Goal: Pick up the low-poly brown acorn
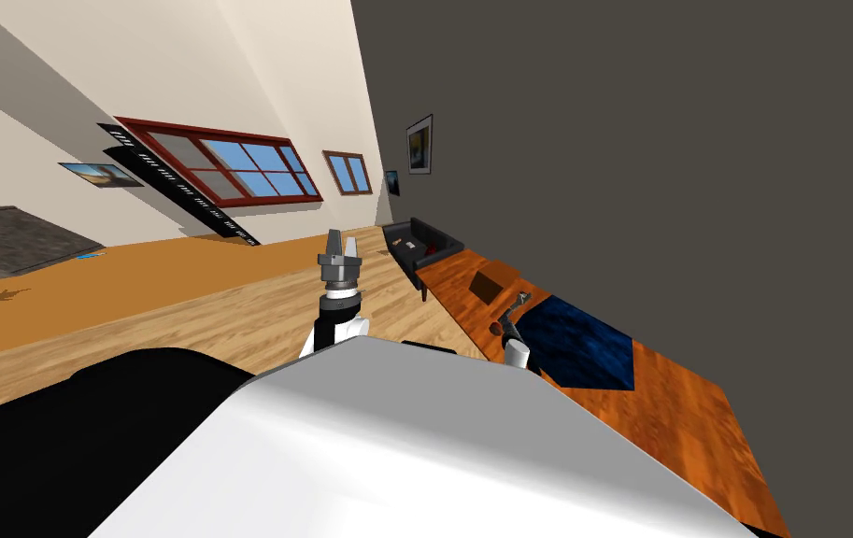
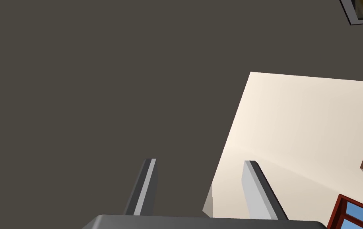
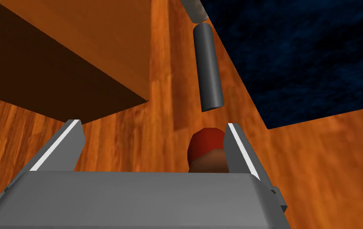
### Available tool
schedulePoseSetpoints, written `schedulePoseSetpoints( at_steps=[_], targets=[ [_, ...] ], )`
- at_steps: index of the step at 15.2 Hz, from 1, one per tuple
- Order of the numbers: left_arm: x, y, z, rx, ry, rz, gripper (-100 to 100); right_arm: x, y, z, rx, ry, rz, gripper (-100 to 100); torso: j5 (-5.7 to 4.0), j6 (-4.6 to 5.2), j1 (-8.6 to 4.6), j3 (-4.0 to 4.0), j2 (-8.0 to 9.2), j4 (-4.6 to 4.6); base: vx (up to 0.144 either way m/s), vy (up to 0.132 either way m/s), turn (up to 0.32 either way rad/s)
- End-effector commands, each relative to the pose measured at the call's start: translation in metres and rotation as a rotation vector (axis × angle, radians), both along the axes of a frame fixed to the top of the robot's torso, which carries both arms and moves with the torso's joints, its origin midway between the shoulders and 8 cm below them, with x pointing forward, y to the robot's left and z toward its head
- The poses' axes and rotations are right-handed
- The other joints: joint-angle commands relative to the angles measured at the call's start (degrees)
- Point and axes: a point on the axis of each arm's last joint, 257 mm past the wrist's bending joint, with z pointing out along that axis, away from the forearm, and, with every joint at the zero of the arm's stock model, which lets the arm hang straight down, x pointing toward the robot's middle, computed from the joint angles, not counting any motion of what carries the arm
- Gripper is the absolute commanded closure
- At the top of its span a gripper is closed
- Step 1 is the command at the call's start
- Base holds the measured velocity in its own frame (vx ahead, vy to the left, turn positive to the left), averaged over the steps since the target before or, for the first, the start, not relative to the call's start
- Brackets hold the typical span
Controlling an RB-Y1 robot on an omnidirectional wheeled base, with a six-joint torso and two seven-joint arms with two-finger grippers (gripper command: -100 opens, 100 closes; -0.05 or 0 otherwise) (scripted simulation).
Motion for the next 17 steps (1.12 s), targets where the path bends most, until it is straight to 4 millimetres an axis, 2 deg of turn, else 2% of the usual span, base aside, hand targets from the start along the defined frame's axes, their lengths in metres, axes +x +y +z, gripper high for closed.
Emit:
schedulePoseSetpoints(
  at_steps=[1,2,5,6,11,12,17],
  targets=[
    [0.000,0.000,0.000,0.000,0.000,0.000,0,-0.006,-0.003,-0.012,0.040,0.012,-0.027,-100,0.00,0.00,0.00,0.00,0.00,0.00,0.018,-0.003,0.047],
    [0.000,0.000,0.000,0.000,0.000,0.000,0,-0.006,-0.003,-0.012,0.040,0.012,-0.027,-100,0.00,0.01,-0.01,0.00,0.01,0.00,0.009,-0.002,-0.001],
    [0.000,0.000,0.000,0.000,0.000,0.000,0,-0.015,-0.007,-0.032,0.176,0.001,-0.110,-100,0.00,0.00,0.00,0.01,0.02,0.01,0.019,0.001,0.100],
    [0.000,0.000,0.000,0.000,0.000,0.000,0,-0.024,-0.008,-0.042,0.193,0.019,-0.128,-100,0.00,-0.01,0.00,0.00,0.00,0.00,0.027,-0.001,0.110],
    [0.000,0.000,0.000,0.000,0.000,0.000,0,-0.025,-0.008,-0.043,0.195,0.019,-0.131,-100,0.00,0.02,0.00,0.04,0.08,0.02,0.007,-0.002,0.005],
    [0.000,0.000,0.000,0.000,0.000,0.000,0,-0.034,-0.010,-0.056,0.266,0.018,-0.182,-100,0.01,0.02,0.00,0.05,0.10,0.02,0.007,0.000,0.102],
    [0.000,0.000,0.000,0.000,0.000,0.000,0,-0.049,-0.012,-0.076,0.392,0.009,-0.282,-100,0.00,0.02,-0.02,0.01,0.01,0.00,0.020,-0.005,0.082]
  ],
)
